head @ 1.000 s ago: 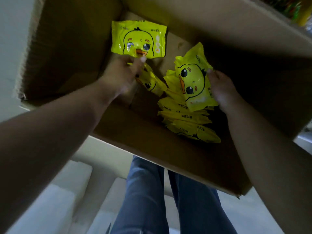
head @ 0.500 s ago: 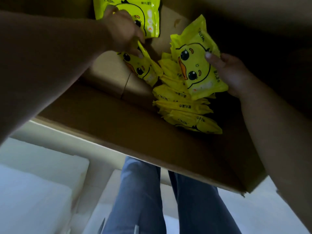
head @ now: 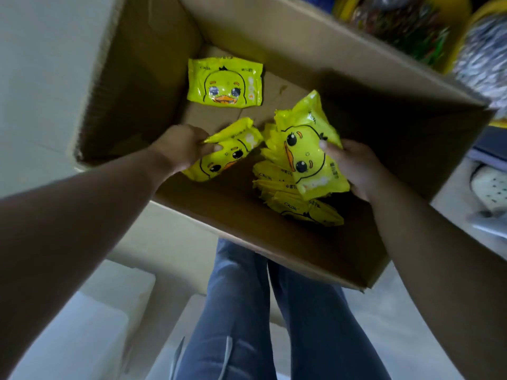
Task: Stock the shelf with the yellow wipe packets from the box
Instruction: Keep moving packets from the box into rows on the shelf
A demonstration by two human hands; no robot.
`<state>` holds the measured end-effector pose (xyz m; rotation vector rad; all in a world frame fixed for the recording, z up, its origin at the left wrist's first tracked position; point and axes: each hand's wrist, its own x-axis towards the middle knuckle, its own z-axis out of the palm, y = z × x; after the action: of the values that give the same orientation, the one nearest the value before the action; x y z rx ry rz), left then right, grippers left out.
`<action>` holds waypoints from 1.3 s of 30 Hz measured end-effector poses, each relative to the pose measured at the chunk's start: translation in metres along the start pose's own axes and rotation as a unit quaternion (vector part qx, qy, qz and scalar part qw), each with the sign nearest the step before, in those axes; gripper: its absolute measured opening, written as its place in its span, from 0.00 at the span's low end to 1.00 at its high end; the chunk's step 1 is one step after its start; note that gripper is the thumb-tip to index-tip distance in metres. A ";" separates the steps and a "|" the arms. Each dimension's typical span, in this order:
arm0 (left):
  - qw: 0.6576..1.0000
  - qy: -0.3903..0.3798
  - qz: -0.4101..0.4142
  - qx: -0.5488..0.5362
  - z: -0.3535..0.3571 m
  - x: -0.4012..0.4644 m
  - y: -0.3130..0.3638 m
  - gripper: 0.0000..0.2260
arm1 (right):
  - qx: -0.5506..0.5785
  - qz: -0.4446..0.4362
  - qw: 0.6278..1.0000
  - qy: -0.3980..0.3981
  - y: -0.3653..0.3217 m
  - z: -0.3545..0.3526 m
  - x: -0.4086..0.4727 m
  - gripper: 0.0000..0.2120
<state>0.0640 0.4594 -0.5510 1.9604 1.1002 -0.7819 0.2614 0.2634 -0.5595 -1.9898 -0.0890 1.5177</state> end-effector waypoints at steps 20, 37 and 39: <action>0.742 -0.025 0.006 -0.670 0.009 -0.259 0.108 0.19 | 0.147 -0.106 0.979 0.092 -0.057 -0.068 -0.291 0.06; 0.770 -0.062 0.040 -0.634 0.034 -0.298 0.106 0.12 | 0.269 -0.112 0.936 0.198 0.040 -0.086 -0.379 0.07; 0.772 -0.048 0.039 -0.632 0.043 -0.306 0.116 0.11 | 0.275 -0.123 0.933 0.197 0.053 -0.100 -0.385 0.07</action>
<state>0.0235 0.2509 -0.2986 0.7668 1.0215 0.0296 0.2051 0.0195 -0.2464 -1.7018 0.2232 0.8397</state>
